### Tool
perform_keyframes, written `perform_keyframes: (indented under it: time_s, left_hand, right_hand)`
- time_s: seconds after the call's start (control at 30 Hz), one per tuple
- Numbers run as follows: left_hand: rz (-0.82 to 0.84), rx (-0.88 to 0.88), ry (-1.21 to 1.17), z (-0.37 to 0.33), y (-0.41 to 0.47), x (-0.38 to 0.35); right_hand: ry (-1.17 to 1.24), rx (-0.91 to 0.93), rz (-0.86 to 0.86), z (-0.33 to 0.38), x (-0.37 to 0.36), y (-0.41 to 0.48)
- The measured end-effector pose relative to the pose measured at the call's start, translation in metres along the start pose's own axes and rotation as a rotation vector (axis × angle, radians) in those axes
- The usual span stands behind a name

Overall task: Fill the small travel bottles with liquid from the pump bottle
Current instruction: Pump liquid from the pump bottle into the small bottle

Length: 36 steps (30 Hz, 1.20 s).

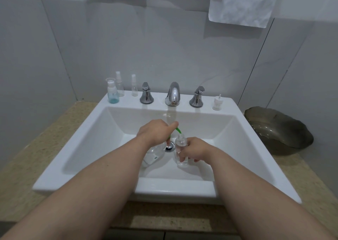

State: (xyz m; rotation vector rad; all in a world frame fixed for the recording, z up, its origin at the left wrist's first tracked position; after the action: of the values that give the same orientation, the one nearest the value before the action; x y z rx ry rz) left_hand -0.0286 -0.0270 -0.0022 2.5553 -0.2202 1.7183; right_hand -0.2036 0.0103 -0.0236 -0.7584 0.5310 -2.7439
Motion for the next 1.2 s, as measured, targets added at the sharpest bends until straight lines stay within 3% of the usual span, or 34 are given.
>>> perform_keyframes:
  time_s: [1.2]
  left_hand:
    - [-0.007, -0.016, 0.006, -0.0038, -0.0067, 0.0035]
  right_hand:
    - [-0.018, 0.012, -0.003, 0.0009, 0.0008, 0.0009]
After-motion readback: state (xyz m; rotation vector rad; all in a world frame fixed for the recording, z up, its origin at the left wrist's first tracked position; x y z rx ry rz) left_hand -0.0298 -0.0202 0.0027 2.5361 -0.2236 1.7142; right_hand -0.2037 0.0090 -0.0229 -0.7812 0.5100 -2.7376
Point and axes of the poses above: each hand's wrist, its own y-axis towards the middle knuckle, its own x-axis out of the back of the hand, z = x × y, the point moved 1 cm from there along y, towards the middle knuckle, and after that the axes turned 11 degrees about y, right-handed, at the moved point
